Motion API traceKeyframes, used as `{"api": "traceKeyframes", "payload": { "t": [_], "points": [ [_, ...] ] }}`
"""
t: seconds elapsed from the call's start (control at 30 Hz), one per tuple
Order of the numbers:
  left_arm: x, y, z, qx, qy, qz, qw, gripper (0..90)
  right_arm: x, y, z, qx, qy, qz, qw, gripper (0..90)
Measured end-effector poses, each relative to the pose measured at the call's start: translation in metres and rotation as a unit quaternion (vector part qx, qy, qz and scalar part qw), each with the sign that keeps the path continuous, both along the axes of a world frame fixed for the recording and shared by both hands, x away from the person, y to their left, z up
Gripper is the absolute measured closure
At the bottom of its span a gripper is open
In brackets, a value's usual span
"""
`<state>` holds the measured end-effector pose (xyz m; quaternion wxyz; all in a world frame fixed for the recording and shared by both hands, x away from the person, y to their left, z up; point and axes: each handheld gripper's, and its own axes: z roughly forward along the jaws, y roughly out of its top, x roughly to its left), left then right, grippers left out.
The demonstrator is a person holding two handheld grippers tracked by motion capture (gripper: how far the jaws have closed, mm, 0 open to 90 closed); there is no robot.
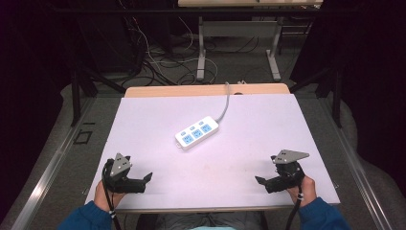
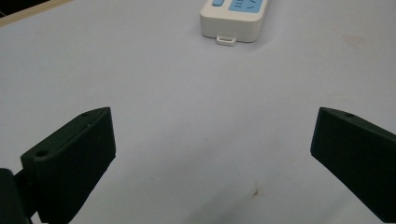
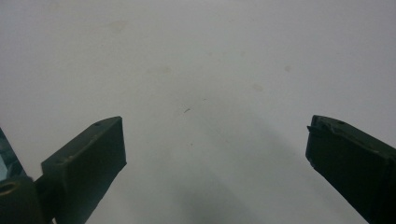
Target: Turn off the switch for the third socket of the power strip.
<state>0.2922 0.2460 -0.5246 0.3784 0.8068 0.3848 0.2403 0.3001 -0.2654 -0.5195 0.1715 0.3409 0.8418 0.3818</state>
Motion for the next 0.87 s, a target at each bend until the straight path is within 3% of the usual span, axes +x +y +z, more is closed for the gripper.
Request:
{"api": "traceKeyframes", "payload": {
  "t": [0.87],
  "points": [
    [0.0018, -0.0023, -0.0015, 0.012, 0.005, -0.011, 0.9999, 0.2, 0.0, 0.0002, -0.0006, -0.002, -0.002, -0.001, 1.0, 3.9]
  ]
}}
